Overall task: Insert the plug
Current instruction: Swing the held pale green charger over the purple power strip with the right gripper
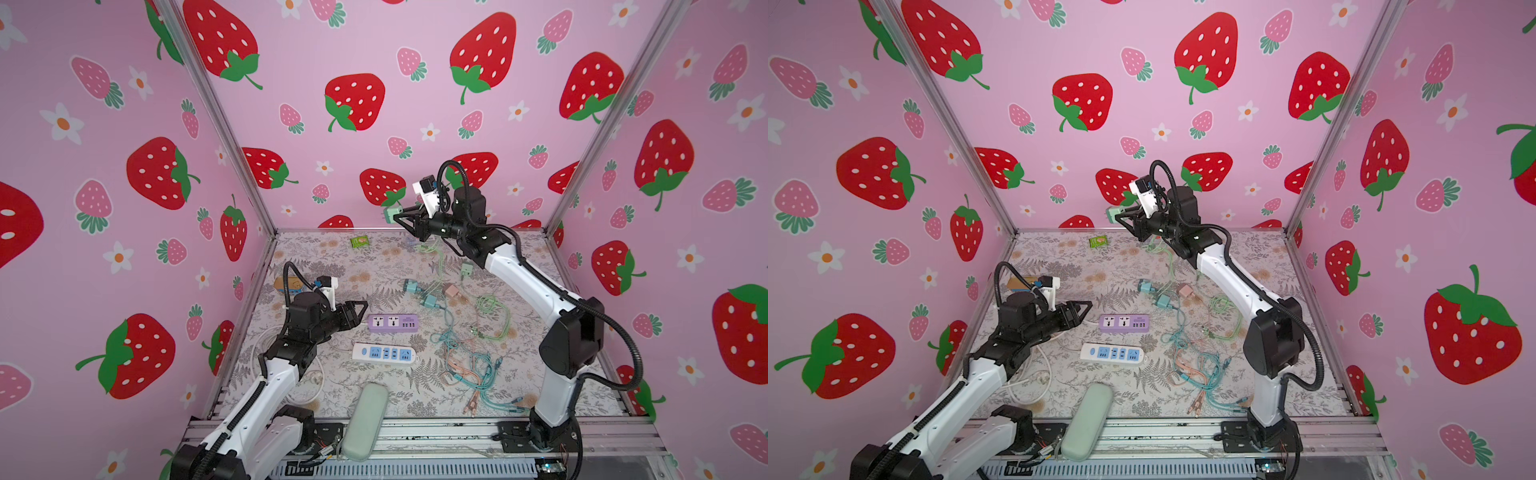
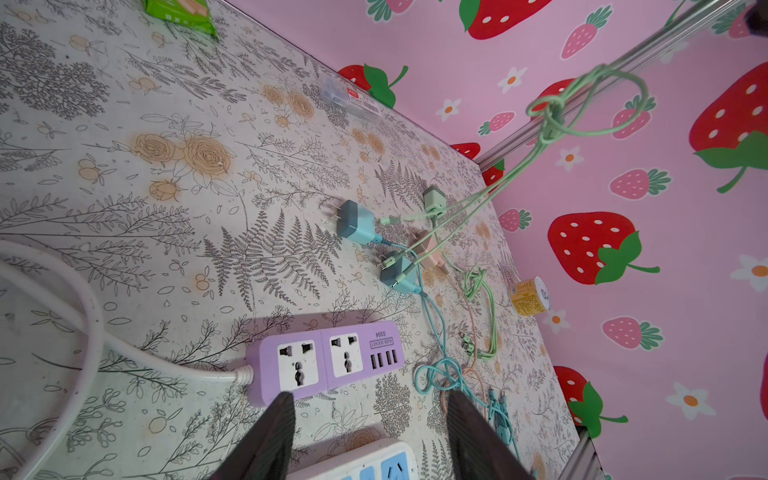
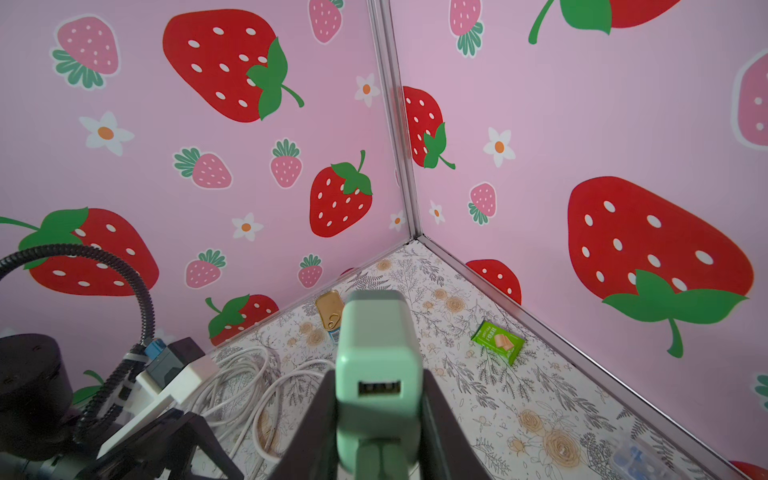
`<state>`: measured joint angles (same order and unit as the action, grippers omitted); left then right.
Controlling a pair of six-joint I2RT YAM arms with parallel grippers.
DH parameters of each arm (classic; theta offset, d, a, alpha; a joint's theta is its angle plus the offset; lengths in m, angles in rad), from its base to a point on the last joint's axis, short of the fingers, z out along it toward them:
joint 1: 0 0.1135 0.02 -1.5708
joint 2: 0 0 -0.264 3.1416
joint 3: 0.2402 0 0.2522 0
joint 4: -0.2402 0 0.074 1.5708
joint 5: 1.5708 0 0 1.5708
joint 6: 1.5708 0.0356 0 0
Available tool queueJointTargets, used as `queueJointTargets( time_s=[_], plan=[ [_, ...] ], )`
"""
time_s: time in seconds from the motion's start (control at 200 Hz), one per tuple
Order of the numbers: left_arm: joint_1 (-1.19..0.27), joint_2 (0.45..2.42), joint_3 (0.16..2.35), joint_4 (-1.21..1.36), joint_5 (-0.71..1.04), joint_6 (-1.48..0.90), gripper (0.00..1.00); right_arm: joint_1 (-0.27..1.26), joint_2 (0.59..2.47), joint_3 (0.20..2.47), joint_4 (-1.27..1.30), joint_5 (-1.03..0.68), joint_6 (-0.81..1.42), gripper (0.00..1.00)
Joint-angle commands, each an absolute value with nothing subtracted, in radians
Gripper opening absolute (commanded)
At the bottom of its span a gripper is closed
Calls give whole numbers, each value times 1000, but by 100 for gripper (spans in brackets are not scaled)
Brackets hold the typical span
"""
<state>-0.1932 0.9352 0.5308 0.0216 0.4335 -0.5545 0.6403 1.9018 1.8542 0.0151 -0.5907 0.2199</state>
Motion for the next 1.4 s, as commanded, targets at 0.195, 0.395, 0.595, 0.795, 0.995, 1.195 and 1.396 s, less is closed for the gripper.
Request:
queueJointTargets(
  time_s=[0.195,0.395,0.595,0.795,0.995,1.195,1.396],
  plan=[
    [-184,940,503,18,420,-563,61,702,2027,2071,-59,-559,171,11],
    [-181,942,484,24,417,-573,61,738,2118,2198,-109,-546,161,11],
    [-179,929,479,11,414,-570,61,756,2179,2228,-112,-542,160,11],
    [-177,904,475,-19,395,-566,61,758,2212,2236,-204,-508,104,11],
    [-176,882,467,-41,384,-566,61,758,2200,2211,-316,-493,46,11],
    [-175,905,470,-53,384,-569,60,758,2174,2143,-377,-513,22,11],
    [-174,945,475,-53,391,-560,55,757,2157,2100,-458,-589,-55,11]
  ],
)
